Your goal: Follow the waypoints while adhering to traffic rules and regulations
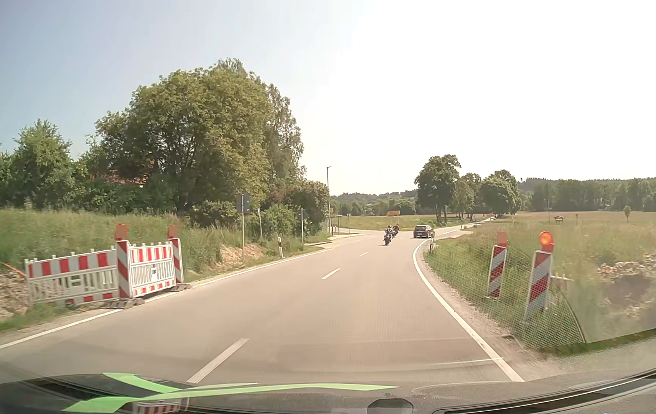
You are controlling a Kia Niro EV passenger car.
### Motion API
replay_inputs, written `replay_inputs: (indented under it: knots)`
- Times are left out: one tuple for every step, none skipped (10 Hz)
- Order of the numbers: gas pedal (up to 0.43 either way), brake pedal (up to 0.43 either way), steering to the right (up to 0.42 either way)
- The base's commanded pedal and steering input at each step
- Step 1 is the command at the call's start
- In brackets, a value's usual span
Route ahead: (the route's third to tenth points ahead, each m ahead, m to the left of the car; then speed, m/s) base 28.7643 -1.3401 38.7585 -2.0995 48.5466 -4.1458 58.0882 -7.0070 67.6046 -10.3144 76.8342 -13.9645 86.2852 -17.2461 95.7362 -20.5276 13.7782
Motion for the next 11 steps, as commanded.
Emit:
replay_inputs:
  knots:
    - [0.0,0.0,0.028]
    - [0.0,0.0,0.028]
    - [0.0,0.0,0.028]
    - [0.0,0.0,0.028]
    - [0.0,0.0,0.028]
    - [0.0,0.0,0.028]
    - [0.0,0.0,0.028]
    - [0.0,0.0,0.027]
    - [0.067,0.0,0.024]
    - [0.098,0.0,0.021]
    - [0.15,0.0,0.019]
